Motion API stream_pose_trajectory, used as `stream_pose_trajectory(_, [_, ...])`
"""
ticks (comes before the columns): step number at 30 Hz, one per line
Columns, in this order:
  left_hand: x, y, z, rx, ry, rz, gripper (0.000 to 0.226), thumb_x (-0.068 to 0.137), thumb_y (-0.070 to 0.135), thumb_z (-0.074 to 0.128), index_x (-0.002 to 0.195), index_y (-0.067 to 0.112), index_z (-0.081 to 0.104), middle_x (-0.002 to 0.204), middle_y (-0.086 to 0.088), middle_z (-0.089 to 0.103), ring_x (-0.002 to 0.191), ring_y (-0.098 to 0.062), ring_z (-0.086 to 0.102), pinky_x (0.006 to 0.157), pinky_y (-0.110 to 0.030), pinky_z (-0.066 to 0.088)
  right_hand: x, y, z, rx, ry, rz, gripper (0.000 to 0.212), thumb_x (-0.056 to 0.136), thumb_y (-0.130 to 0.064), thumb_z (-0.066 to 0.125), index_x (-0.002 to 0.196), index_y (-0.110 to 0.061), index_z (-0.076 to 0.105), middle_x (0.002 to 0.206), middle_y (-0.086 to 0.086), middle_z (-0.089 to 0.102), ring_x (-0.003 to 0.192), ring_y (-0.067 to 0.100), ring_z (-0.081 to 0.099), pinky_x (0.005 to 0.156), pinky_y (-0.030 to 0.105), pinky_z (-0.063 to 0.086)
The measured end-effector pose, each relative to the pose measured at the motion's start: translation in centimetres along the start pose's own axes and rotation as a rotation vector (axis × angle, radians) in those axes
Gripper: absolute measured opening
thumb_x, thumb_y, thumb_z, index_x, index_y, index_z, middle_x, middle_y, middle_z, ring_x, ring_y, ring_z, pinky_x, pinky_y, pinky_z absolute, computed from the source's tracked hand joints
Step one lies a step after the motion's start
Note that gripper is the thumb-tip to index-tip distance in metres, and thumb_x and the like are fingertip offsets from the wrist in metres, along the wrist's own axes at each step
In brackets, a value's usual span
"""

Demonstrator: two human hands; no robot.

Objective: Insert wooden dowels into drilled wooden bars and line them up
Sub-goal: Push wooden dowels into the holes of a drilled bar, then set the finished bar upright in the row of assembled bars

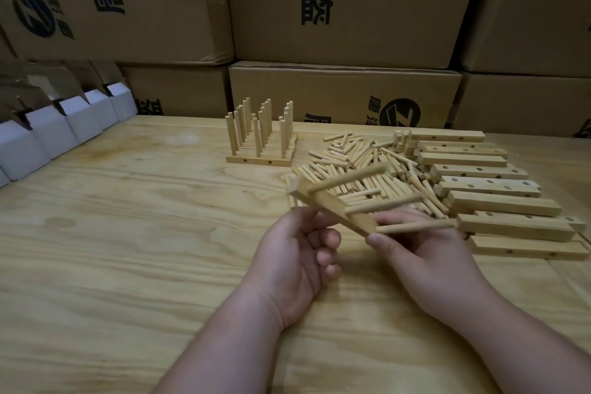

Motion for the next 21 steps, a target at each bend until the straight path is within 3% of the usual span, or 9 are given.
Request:
stream_pose_trajectory(3, [0.0,0.1,0.3,0.018,-0.031,0.019,0.033,0.079,0.034,0.058,0.073,0.011,0.081,0.056,-0.003,0.052,0.039,-0.011,0.04,0.041,-0.02,0.038,0.1,1.2,0.0,0.126,0.061,0.115,0.021,0.085,-0.016,0.076,0.087,-0.037,0.073,0.09,-0.031,0.071,0.09,-0.013,0.064,0.073,0.005,0.046])
stream_pose_trajectory(5, [-0.1,0.1,0.6,-0.011,-0.039,0.015,0.032,0.074,0.034,0.06,0.079,0.011,0.081,0.059,-0.004,0.055,0.043,-0.012,0.046,0.044,-0.022,0.043,0.1,1.9,-0.3,0.186,0.119,0.158,0.015,0.085,-0.017,0.076,0.086,-0.032,0.074,0.085,-0.027,0.073,0.082,-0.011,0.066,0.071,0.009,0.048])
stream_pose_trajectory(7, [-0.1,-0.2,0.9,-0.078,-0.04,0.006,0.032,0.074,0.031,0.062,0.091,0.009,0.077,0.065,-0.006,0.059,0.051,-0.015,0.055,0.05,-0.025,0.049,0.3,2.1,-0.5,0.245,0.167,0.176,0.006,0.082,-0.025,0.075,0.087,-0.025,0.075,0.076,-0.021,0.074,0.07,-0.009,0.066,0.065,0.004,0.047])
stream_pose_trajectory(9, [-0.1,-0.5,1.2,-0.102,-0.044,-0.014,0.029,0.083,0.026,0.061,0.105,0.01,0.071,0.08,-0.009,0.064,0.065,-0.019,0.062,0.058,-0.031,0.052,0.7,1.5,-0.4,0.256,0.199,0.168,0.025,0.073,-0.039,0.072,0.089,-0.02,0.075,0.072,-0.014,0.074,0.063,-0.006,0.064,0.06,0.005,0.046])
stream_pose_trajectory(11, [-0.1,-0.8,1.4,-0.089,-0.052,-0.066,0.031,0.092,0.028,0.057,0.116,0.011,0.066,0.097,-0.012,0.066,0.082,-0.024,0.065,0.065,-0.036,0.056,1.7,0.8,-0.1,0.231,0.224,0.173,0.028,0.072,-0.045,0.071,0.09,-0.024,0.074,0.075,-0.011,0.075,0.063,-0.005,0.065,0.061,0.011,0.051])
stream_pose_trajectory(14, [-0.7,-1.3,1.8,-0.018,-0.144,-0.166,0.038,0.094,0.037,0.055,0.124,0.013,0.058,0.114,-0.016,0.063,0.092,-0.029,0.066,0.073,-0.04,0.058,5.0,-0.9,1.6,0.171,0.151,0.175,0.006,0.083,-0.038,0.075,0.088,-0.035,0.073,0.084,-0.022,0.074,0.077,-0.008,0.067,0.068,0.024,0.05])
stream_pose_trajectory(17, [-1.2,-2.0,2.4,0.138,-0.314,-0.207,0.047,0.089,0.046,0.061,0.125,0.017,0.054,0.121,-0.013,0.06,0.092,-0.027,0.067,0.078,-0.037,0.057,10.0,-3.3,4.6,0.019,0.016,0.136,0.005,0.089,-0.04,0.071,0.086,-0.035,0.071,0.074,-0.028,0.069,0.068,-0.012,0.063,0.058,0.02,0.044])
stream_pose_trajectory(19, [-1.5,-2.4,2.6,0.18,-0.413,-0.223,0.062,0.084,0.053,0.061,0.134,0.018,0.052,0.113,-0.008,0.066,0.094,-0.023,0.071,0.079,-0.035,0.057,13.0,-4.6,7.2,-0.069,-0.076,0.125,0.009,0.092,-0.041,0.069,0.089,-0.033,0.07,0.064,-0.021,0.068,0.056,-0.006,0.061,0.045,0.018,0.04])
stream_pose_trajectory(21, [-1.4,-2.6,2.8,0.189,-0.46,-0.22,0.065,0.082,0.059,0.061,0.134,0.02,0.055,0.099,-0.002,0.07,0.092,-0.019,0.073,0.078,-0.035,0.058,15.2,-4.9,9.8,-0.133,-0.156,0.13,0.01,0.093,-0.041,0.068,0.091,-0.031,0.07,0.067,-0.013,0.068,0.062,0.001,0.062,0.047,0.022,0.041])
Point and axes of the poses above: each hand's wrist, its own x-axis towards the middle knuckle, its own z-axis out of the palm, y = z × x, the point moved 6 cm from there along x, towards the middle knuckle
